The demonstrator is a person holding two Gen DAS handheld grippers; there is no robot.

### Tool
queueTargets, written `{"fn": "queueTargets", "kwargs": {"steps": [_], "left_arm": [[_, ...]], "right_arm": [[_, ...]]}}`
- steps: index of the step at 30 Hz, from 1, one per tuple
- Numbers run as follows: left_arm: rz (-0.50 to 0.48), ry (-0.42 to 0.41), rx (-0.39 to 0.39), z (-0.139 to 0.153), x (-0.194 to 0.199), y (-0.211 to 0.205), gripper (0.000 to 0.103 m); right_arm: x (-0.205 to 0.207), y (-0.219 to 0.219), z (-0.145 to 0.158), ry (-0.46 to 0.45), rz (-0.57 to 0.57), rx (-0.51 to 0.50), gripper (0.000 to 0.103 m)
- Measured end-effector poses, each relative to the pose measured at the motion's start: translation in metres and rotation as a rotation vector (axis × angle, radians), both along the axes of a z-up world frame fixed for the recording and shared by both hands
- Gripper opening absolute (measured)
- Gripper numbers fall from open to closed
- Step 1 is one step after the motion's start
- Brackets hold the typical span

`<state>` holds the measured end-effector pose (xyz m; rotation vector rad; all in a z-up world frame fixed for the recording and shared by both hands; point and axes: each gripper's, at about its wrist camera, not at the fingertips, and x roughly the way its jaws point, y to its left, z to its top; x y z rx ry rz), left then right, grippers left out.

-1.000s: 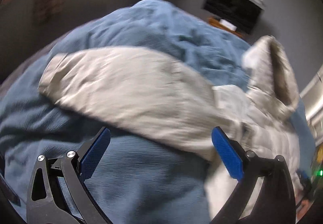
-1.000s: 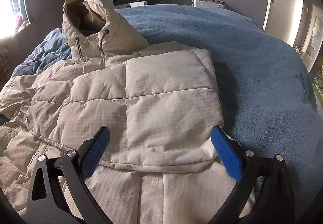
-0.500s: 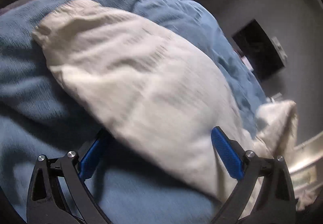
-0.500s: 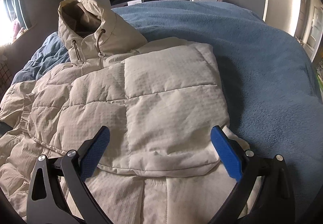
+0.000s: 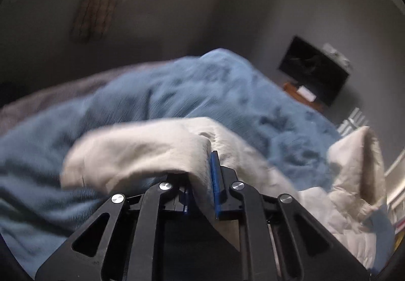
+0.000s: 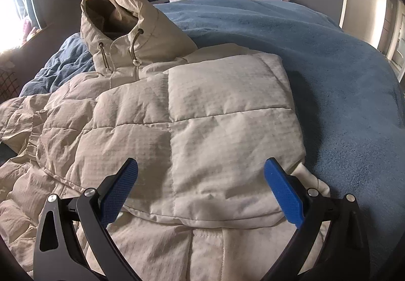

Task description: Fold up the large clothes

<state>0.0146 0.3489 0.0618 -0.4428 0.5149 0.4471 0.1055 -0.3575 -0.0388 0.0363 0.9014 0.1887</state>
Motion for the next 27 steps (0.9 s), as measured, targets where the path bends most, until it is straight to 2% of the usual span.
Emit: {"fn": "queueTargets", "kwargs": {"steps": [4, 9, 14, 17, 20, 22, 27], "left_arm": [[-0.108, -0.067, 0.087, 0.042, -0.002, -0.046, 0.011], [-0.269, -0.147, 0.173, 0.086, 0.004, -0.128, 0.009], [-0.466, -0.181, 0.254, 0.105, 0.01, -0.219, 0.009], [-0.591, -0.169, 0.314, 0.101, 0.016, -0.276, 0.009], [-0.713, -0.128, 0.365, 0.082, 0.024, -0.333, 0.009], [-0.756, -0.095, 0.383, 0.067, 0.032, -0.358, 0.009], [-0.842, 0.015, 0.321, 0.009, 0.058, -0.398, 0.009]], "right_arm": [[-0.003, -0.002, 0.005, -0.021, 0.003, 0.009, 0.096], [-0.005, -0.008, 0.009, -0.034, -0.006, 0.035, 0.096], [-0.003, -0.018, 0.007, -0.014, -0.035, 0.077, 0.096], [-0.003, -0.023, 0.006, -0.007, -0.049, 0.102, 0.096], [-0.003, -0.026, 0.006, -0.002, -0.05, 0.118, 0.096], [-0.003, -0.026, 0.005, 0.002, -0.046, 0.123, 0.096], [-0.001, -0.023, 0.003, 0.016, -0.028, 0.126, 0.096]]}}
